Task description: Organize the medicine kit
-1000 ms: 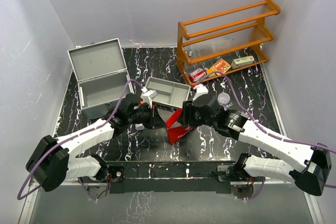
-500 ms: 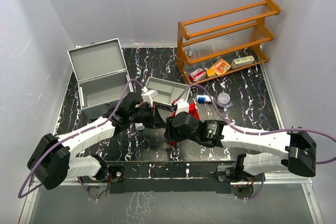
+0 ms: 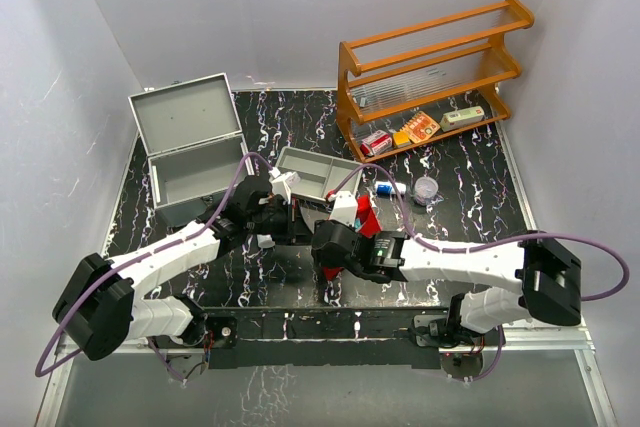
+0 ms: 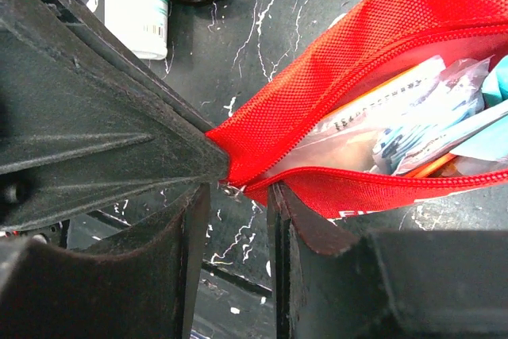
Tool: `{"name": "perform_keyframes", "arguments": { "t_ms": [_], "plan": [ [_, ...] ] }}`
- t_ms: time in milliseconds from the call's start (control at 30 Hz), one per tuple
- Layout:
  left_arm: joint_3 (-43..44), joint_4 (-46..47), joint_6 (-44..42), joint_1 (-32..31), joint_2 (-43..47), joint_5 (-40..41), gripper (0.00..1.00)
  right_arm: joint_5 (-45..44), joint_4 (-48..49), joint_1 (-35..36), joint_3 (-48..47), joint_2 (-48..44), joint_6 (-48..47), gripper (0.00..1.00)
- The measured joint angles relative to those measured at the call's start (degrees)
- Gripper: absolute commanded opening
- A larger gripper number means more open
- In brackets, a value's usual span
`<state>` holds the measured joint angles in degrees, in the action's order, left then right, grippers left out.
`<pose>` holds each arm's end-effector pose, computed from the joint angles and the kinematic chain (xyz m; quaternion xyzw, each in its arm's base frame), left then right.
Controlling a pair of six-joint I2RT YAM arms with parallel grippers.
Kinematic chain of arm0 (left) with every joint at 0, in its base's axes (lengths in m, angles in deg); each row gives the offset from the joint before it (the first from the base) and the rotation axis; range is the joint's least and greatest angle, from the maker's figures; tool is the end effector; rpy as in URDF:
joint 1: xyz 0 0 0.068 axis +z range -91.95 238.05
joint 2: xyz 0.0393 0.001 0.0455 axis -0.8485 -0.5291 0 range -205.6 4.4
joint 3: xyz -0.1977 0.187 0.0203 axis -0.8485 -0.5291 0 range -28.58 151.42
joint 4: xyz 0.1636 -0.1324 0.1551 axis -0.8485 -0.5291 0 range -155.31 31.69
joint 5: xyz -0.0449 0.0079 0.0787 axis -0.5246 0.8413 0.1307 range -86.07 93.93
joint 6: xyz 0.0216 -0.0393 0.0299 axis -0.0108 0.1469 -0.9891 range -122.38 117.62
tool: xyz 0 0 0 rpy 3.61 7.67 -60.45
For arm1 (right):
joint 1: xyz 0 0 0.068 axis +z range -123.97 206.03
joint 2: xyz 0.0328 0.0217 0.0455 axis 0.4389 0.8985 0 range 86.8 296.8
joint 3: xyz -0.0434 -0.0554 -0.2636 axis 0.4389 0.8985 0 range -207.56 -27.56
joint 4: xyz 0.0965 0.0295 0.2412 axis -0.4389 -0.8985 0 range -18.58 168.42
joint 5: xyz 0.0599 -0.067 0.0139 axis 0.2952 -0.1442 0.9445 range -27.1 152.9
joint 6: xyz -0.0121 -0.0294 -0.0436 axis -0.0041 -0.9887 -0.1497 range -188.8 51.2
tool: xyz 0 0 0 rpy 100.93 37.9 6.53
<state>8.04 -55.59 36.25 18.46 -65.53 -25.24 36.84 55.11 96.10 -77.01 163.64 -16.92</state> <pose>0.1873 -0.1776 0.2237 0.1319 0.8395 -0.4722 0.2341 0.1075 0.2504 0.2290 -0.0702 0.9180 0.1835 0.3446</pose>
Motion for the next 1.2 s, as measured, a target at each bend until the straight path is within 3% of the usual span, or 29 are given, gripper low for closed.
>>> {"name": "perform_keyframes", "arguments": {
  "t_ms": [233,700,900,1033,1200],
  "plan": [
    [1.0,-1.1,0.2,0.1,0.0,0.0,0.0,-1.5,-1.9,0.1,-2.3,2.3,3.1,0.17],
    [2.4,-3.0,-0.6,0.0,0.0,0.2,0.0,-1.8,-3.4,0.6,-2.9,1.2,1.4,0.0],
    [3.1,-3.3,-1.8,-0.4,0.0,0.0,0.0,-0.3,-1.9,0.6,-0.7,-1.9,-2.9,0.0],
    [3.1,-3.4,-2.5,-0.5,0.0,-0.6,0.0,1.4,0.4,0.4,1.1,-3.3,-5.7,0.13],
    [3.1,-3.4,-2.6,-0.5,0.0,-1.9,0.0,2.8,2.8,0.2,2.8,-4.4,-8.1,0.14]
  ]
}}
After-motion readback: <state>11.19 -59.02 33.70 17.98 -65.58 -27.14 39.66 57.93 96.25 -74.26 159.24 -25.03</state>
